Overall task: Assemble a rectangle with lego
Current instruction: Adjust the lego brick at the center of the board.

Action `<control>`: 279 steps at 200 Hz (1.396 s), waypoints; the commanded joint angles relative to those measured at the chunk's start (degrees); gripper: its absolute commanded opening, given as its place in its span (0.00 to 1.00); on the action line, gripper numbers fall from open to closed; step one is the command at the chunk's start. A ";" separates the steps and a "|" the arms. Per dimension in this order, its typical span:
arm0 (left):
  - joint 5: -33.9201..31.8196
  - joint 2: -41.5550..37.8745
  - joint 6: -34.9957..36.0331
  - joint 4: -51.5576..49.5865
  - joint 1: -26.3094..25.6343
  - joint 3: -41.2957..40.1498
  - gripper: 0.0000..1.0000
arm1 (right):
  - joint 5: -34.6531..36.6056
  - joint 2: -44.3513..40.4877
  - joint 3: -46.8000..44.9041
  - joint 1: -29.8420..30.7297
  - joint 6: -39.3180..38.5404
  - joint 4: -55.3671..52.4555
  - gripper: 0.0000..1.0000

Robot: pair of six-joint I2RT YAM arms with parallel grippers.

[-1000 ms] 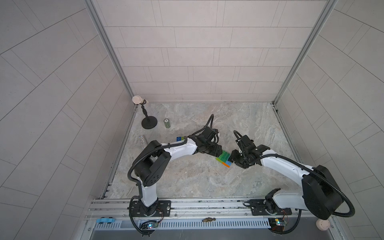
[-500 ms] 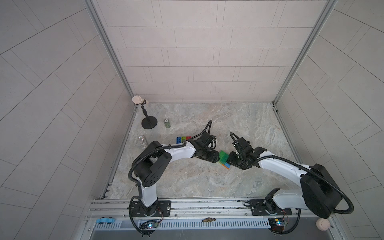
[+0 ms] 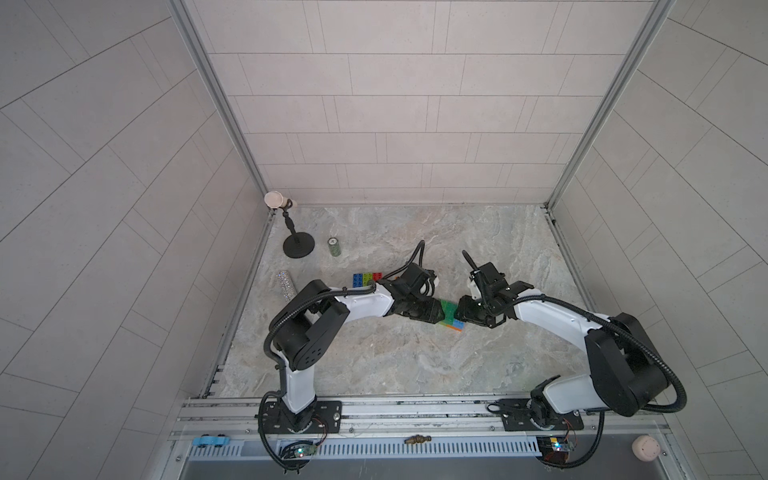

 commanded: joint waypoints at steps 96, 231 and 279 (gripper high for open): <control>0.95 8.90 -3.01 1.66 -2.52 10.24 0.47 | 0.27 4.96 6.03 -7.65 -11.49 -6.77 0.49; -1.46 12.24 -8.91 4.42 -3.09 13.50 0.46 | -1.26 1.58 2.11 -12.06 -5.83 -2.79 0.51; -2.11 14.74 -9.42 4.36 -3.18 16.27 0.44 | -1.91 3.52 1.88 -14.24 -6.10 1.04 0.48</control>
